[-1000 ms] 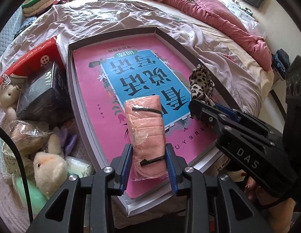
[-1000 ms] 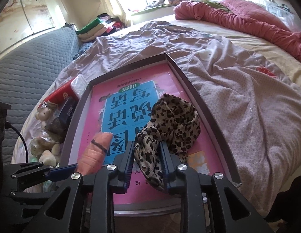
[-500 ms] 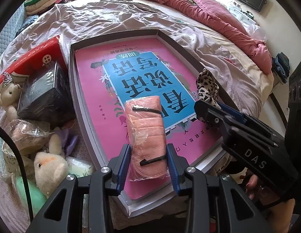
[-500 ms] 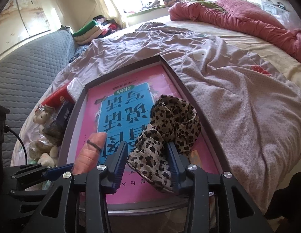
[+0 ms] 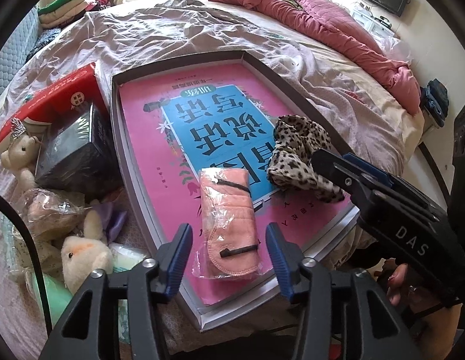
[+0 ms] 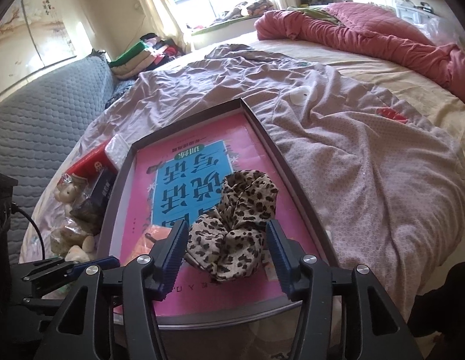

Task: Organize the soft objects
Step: 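Open the left tool on the tray while the right tool releases the leopard cloth beside it, then withdraw both open tools from the tray back toward the pile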

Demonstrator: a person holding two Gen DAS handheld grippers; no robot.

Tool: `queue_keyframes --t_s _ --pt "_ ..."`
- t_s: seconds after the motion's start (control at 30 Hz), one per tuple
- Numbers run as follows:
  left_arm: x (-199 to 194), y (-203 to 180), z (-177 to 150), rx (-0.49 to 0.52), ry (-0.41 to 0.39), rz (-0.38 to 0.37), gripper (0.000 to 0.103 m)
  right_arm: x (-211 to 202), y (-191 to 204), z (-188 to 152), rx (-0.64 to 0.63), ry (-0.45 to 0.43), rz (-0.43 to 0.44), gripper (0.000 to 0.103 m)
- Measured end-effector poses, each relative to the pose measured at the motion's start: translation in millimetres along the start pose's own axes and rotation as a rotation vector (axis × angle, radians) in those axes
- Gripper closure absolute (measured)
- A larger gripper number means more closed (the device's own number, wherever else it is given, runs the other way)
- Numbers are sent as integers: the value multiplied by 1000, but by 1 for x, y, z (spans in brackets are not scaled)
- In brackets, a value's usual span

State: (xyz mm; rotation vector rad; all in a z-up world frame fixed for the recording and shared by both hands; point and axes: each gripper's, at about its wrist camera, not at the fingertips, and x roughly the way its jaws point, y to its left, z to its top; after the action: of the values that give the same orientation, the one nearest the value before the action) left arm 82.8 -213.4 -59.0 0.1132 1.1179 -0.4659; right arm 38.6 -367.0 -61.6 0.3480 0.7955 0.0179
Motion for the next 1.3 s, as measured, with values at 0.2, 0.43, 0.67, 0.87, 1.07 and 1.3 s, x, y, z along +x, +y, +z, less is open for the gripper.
queue_keyframes --t_s 0.2,0.43,0.67,0.87,1.07,1.3 --pt "-8 0 0 -3 -16 6 50 -5 4 2 -15 -11 -21 43" --pt "-27 6 -1 -23 -54 40 43 -14 12 5 -41 -23 -29 42" --pt "-48 21 -6 -50 -92 72 37 -27 33 9 -101 -47 -25 24" --pt "-66 30 -10 -64 -128 105 32 -39 49 12 -134 -73 -16 24" --pt "-83 41 -14 -71 -153 141 30 -50 62 15 -155 -94 -18 24" --pt "-105 52 -16 -88 -194 167 30 -68 77 16 -171 -124 -18 23"
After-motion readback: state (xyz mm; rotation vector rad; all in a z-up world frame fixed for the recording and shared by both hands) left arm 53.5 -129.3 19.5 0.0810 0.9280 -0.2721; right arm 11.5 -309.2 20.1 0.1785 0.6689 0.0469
